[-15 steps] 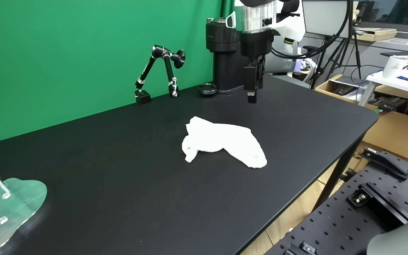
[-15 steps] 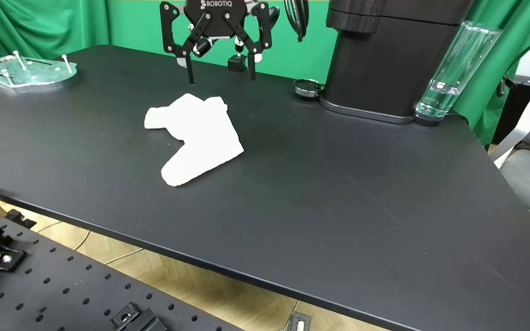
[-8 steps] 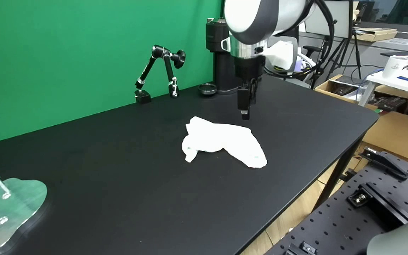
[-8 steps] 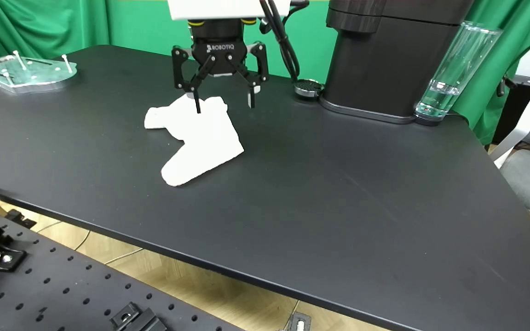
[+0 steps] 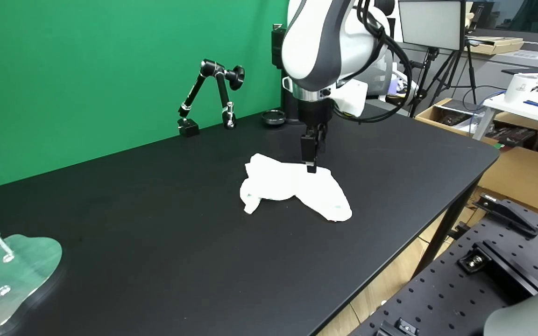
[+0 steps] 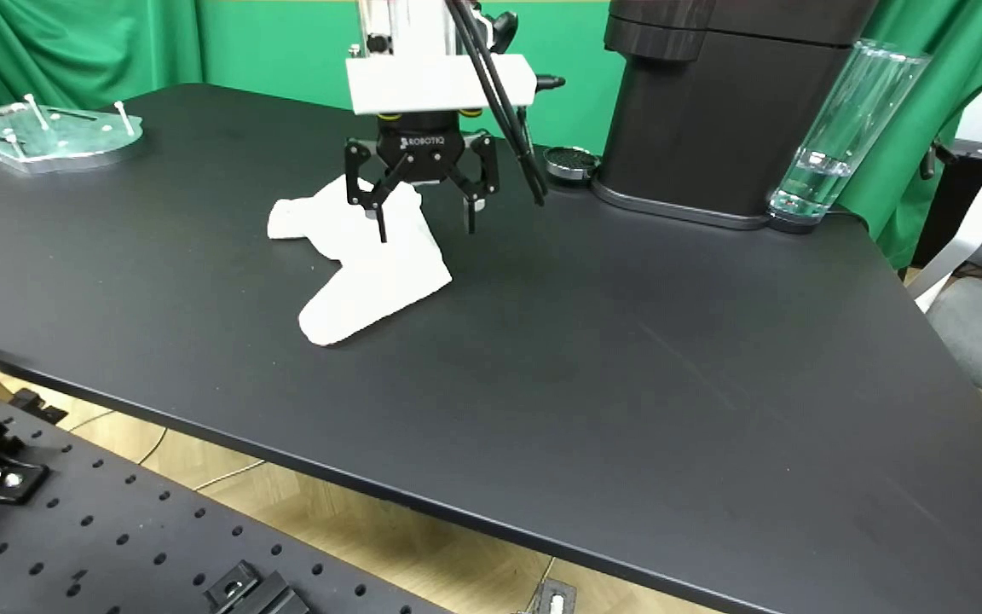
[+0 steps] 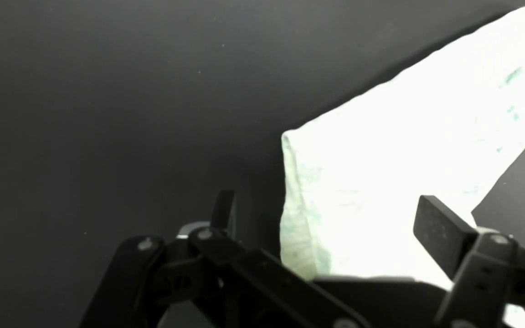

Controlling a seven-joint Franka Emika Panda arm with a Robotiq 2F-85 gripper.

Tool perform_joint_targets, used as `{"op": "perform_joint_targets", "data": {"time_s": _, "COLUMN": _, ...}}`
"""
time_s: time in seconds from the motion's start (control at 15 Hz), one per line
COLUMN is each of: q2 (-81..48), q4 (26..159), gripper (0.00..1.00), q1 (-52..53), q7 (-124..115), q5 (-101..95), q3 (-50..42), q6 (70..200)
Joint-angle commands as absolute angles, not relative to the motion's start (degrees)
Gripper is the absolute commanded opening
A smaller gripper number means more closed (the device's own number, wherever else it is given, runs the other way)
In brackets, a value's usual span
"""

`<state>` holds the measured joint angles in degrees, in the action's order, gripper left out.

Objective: Hang the cloth on the black stand

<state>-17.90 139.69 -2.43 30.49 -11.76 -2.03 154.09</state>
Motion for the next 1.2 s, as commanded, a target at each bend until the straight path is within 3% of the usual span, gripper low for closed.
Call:
{"op": "perform_joint_targets", "data": {"time_s": 0.0, "q2": -21.8, "q4": 135.84, "gripper": 0.89, "q1": -3.54, "q7": 28.52, "q5": -12.53, "q3": -0.99, "q6": 155.35}}
{"op": "perform_joint_targets", "data": {"time_s": 0.07, "q2": -22.5, "q4": 135.29, "gripper": 0.73, "q1": -3.41, "q7": 28.28, "q5": -12.85, "q3": -1.02, "q6": 155.75}}
{"op": "perform_joint_targets", "data": {"time_s": 0.73, "q2": -22.99, "q4": 134.66, "gripper": 0.03, "q1": -3.87, "q7": 28.88, "q5": -12.46, "q3": 1.25, "q6": 157.58}}
{"op": "perform_joint_targets", "data": {"time_s": 1.13, "q2": -21.65, "q4": 135.18, "gripper": 0.0, "q1": -5.68, "q7": 30.02, "q5": -9.61, "q3": 4.31, "q6": 156.25}}
